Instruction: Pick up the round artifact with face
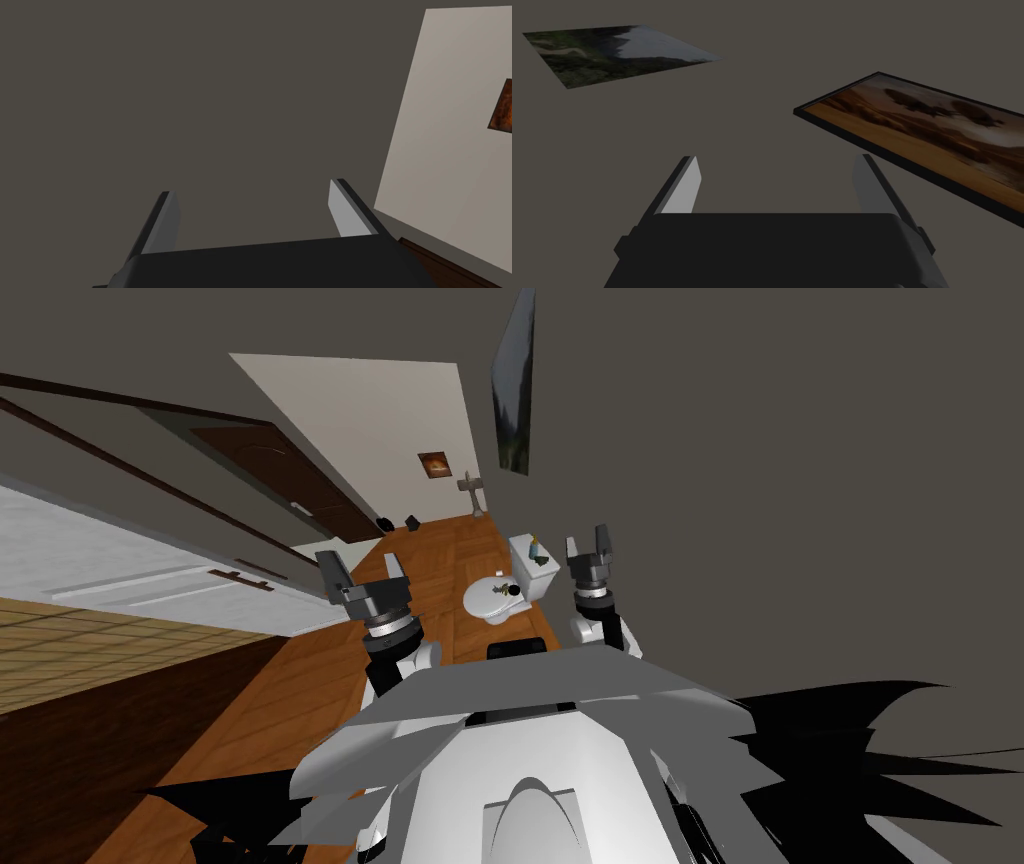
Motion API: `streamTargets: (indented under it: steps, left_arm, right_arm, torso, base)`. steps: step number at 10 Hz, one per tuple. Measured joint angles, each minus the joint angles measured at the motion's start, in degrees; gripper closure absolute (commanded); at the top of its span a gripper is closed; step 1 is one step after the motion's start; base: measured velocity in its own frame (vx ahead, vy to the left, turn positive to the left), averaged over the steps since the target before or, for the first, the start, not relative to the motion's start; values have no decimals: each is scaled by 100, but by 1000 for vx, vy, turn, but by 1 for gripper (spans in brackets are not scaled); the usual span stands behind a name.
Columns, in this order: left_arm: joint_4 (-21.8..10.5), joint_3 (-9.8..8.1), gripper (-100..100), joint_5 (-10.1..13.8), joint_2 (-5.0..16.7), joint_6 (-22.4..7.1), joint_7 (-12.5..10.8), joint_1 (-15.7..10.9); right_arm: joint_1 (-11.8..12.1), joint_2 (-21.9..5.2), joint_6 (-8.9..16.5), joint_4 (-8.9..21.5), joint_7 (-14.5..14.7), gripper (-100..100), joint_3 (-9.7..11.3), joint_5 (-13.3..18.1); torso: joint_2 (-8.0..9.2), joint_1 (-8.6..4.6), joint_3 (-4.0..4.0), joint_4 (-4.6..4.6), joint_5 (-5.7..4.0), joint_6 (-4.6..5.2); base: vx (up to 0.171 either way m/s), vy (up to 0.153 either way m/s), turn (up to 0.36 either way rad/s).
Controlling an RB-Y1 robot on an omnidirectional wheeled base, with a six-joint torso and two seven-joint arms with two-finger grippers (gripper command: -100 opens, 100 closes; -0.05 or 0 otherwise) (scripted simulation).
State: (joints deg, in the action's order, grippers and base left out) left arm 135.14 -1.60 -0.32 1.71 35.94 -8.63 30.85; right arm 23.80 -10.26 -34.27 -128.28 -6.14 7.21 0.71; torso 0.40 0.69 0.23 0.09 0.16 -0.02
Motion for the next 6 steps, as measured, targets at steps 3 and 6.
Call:
streamTargets:
  steps: [3, 6]
  left_arm:
    - [0, -1, 0, 0, 0, 0, 0, 1]
    - [0, -1, 0, 0, 1, 0, 0, 1]
  right_arm:
    - [-241, -389, -61, 225, 126, -100, 527, 388]
    - [-547, -829, -115, 539, 156, -100, 913, 702]
  torso:
    - [-8, -20, -4, -1, -3, 4]
    - [-13, -23, -7, -2, -3, 4]
  base:
    - [-73, 141, 121]
    - [-62, 139, 132]
